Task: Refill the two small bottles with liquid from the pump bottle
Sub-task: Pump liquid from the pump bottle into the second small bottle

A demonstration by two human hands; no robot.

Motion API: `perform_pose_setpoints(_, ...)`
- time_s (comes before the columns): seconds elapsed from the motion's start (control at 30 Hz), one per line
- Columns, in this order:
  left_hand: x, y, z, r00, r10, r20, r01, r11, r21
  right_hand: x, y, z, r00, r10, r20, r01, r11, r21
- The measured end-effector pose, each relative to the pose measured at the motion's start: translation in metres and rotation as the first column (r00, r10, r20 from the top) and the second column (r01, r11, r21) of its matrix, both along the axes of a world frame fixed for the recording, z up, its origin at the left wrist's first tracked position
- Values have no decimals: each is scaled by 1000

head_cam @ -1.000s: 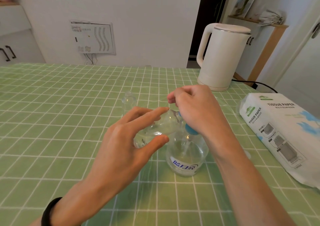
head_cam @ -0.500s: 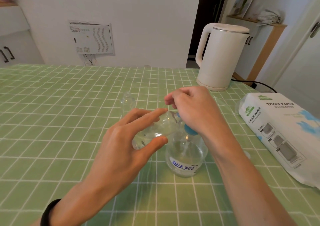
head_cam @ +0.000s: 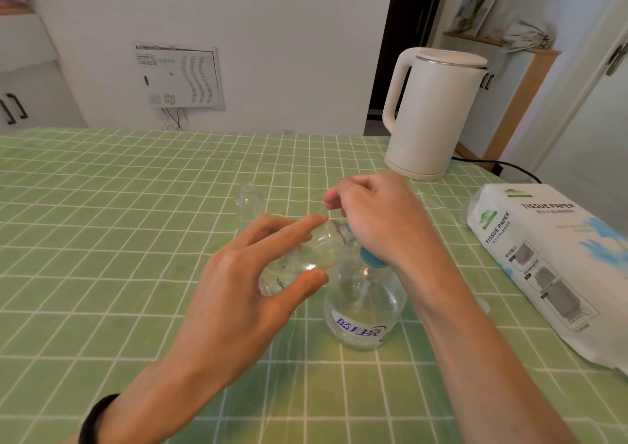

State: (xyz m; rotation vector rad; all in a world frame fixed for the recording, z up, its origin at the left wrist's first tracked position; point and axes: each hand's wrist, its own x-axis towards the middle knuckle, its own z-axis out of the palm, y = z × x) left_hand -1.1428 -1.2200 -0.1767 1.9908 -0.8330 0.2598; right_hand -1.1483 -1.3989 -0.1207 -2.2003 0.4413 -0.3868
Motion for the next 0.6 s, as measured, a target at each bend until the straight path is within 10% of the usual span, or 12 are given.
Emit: perform_pose_setpoints(0.6, 0, 0, 1, 1000, -16, -15, 16, 1000, -7, 1, -4, -4, 1000, 3, -8, -3, 1000, -14)
